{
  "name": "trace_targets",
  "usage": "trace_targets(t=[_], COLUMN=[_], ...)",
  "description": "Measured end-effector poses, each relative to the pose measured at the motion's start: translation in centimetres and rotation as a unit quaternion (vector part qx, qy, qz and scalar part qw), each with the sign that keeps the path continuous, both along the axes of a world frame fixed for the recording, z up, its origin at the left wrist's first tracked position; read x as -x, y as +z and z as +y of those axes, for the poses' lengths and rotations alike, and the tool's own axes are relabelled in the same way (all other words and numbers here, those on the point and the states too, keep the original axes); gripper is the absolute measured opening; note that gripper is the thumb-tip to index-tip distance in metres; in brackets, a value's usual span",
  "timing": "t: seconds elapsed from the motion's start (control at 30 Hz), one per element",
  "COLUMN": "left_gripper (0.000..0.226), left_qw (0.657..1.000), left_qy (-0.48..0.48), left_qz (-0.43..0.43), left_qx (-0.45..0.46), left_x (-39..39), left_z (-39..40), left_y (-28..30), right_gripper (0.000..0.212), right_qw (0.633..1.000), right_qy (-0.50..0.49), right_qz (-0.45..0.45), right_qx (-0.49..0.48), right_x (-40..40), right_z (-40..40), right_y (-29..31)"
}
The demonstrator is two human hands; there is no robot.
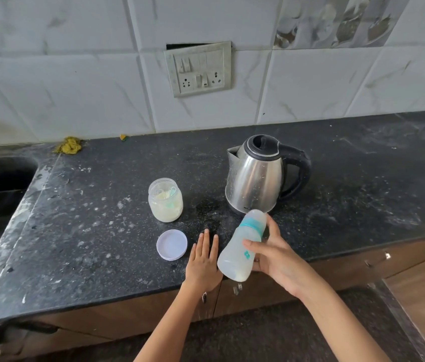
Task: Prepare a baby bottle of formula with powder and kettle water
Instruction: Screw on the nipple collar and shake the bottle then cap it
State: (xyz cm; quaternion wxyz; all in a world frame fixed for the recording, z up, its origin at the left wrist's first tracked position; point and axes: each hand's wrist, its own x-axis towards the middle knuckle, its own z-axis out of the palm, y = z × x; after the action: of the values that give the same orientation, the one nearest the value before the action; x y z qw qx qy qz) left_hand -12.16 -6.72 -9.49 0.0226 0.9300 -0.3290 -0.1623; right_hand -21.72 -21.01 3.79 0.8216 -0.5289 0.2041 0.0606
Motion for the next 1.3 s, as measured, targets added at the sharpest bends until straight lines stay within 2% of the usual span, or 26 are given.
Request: trace_targets(t=[0.07, 0.1, 0.17, 0.2, 0.23, 0.27, 0.33, 0.4, 0.43, 0.47, 0.53, 0.57, 0.67, 0.7, 0.8, 0.83, 0.87, 0.93, 0.97, 1.0, 1.07, 1.1, 1.2, 1.23, 1.3], left_gripper=[0.106, 0.110, 0.093, 0.082, 0.077, 0.076, 0.085, 0.110, 0.116, 0.110, 0.084, 0.080, 0.085, 0.080, 0.075, 0.076, 0.080, 0.102, 0.109, 0.105, 0.083, 0.079, 0.076, 0.076, 0.076], left_qw=[1.000, 0.999, 0.999, 0.999, 0.996, 0.996, 0.999, 0.999, 0.998, 0.999, 0.999, 0.999, 1.000, 0.999, 0.998, 0.998, 0.999, 0.999, 0.999, 0.999, 0.999, 0.999, 0.998, 0.998, 0.999], left_qy=[0.006, 0.014, 0.022, 0.025, 0.046, 0.044, 0.020, 0.017, 0.020, 0.020, 0.022, 0.023, 0.020, 0.021, 0.029, 0.029, 0.023, 0.019, 0.023, 0.027, 0.027, 0.029, 0.029, 0.028, 0.020], left_qz=[0.017, 0.023, 0.025, 0.007, 0.031, 0.013, 0.014, 0.039, 0.041, 0.034, 0.035, 0.035, 0.019, 0.021, 0.027, 0.026, 0.023, 0.026, 0.028, 0.023, 0.012, 0.015, 0.020, 0.024, 0.018], left_qx=[0.018, 0.022, 0.024, 0.042, 0.065, 0.073, 0.046, 0.030, 0.032, 0.033, 0.032, 0.030, 0.007, 0.013, 0.050, 0.051, 0.040, 0.032, 0.036, 0.040, 0.042, 0.044, 0.043, 0.042, 0.042], left_x=[0.1, 0.1, 0.0, 0.0, 0.1, 0.0, -0.1, -0.1, -0.2, -0.2, -0.1, -0.1, -0.2, -0.1, -0.3, -0.3, -0.3, -0.2, -0.1, -0.1, -0.2, -0.2, -0.1, 0.0, -0.1], left_z=[0.0, 0.0, 0.1, 0.0, 0.0, 0.0, 0.1, 0.1, 0.0, -0.1, -0.1, 0.0, 0.1, 0.1, 0.1, 0.1, 0.1, 0.0, 0.0, 0.0, 0.0, 0.1, 0.0, 0.0, 0.1], left_y=[0.1, 0.1, 0.0, 0.2, 0.3, 0.1, 0.2, -0.1, -0.2, -0.2, -0.3, -0.4, -0.4, -0.6, -1.1, -1.1, -0.9, -0.9, -0.7, -0.7, -0.9, -0.9, -0.6, -0.5, -0.5], right_gripper=[0.094, 0.096, 0.095, 0.093, 0.092, 0.091, 0.090, 0.086, 0.083, 0.083, 0.085, 0.086, 0.083, 0.083, 0.089, 0.089, 0.088, 0.087, 0.087, 0.087, 0.088, 0.086, 0.077, 0.075, 0.077], right_qw=[0.995, 0.989, 0.981, 0.985, 0.990, 0.992, 0.990, 0.977, 0.974, 0.978, 0.986, 0.986, 0.973, 0.973, 0.987, 0.986, 0.982, 0.971, 0.972, 0.979, 0.992, 0.991, 0.969, 0.967, 0.982], right_qy=[-0.037, -0.085, -0.136, -0.116, -0.074, -0.045, -0.086, -0.190, -0.203, -0.183, -0.110, -0.102, -0.193, -0.194, -0.094, -0.100, -0.140, -0.222, -0.221, -0.187, -0.102, -0.103, -0.237, -0.245, -0.173], right_qz=[-0.028, -0.041, -0.059, -0.060, -0.057, -0.052, -0.060, -0.072, -0.074, -0.074, -0.072, -0.078, -0.091, -0.089, -0.080, -0.083, -0.086, -0.081, -0.073, -0.067, -0.057, -0.058, -0.070, -0.062, -0.052], right_qx=[0.085, 0.112, 0.121, 0.115, 0.107, 0.101, 0.096, 0.065, 0.060, 0.068, 0.101, 0.111, 0.091, 0.088, 0.103, 0.100, 0.089, 0.041, 0.031, 0.035, 0.055, 0.060, 0.026, 0.023, 0.052], right_x=[-0.6, -0.9, -1.2, -1.1, -1.0, -0.8, -1.0, -1.7, -1.9, -1.9, -1.8, -1.8, -2.3, -2.3, -1.8, -1.7, -1.8, -2.1, -2.1, -1.8, -1.2, -1.0, -1.7, -1.7, -1.4], right_z=[0.1, 0.3, 0.9, 1.5, 2.0, 2.4, 2.5, 1.8, 1.6, 1.7, 2.0, 2.2, 1.7, 1.7, 2.3, 2.5, 2.3, 1.8, 1.8, 2.1, 2.9, 3.1, 2.4, 2.4, 2.9], right_y=[0.0, -0.2, -0.5, -0.6, -0.6, -0.5, -0.3, 0.0, 0.1, 0.3, 0.7, 0.9, 0.9, 1.0, 0.7, 0.7, 0.5, 0.4, 0.3, 0.3, 0.3, 0.3, 0.0, 0.1, 0.1])
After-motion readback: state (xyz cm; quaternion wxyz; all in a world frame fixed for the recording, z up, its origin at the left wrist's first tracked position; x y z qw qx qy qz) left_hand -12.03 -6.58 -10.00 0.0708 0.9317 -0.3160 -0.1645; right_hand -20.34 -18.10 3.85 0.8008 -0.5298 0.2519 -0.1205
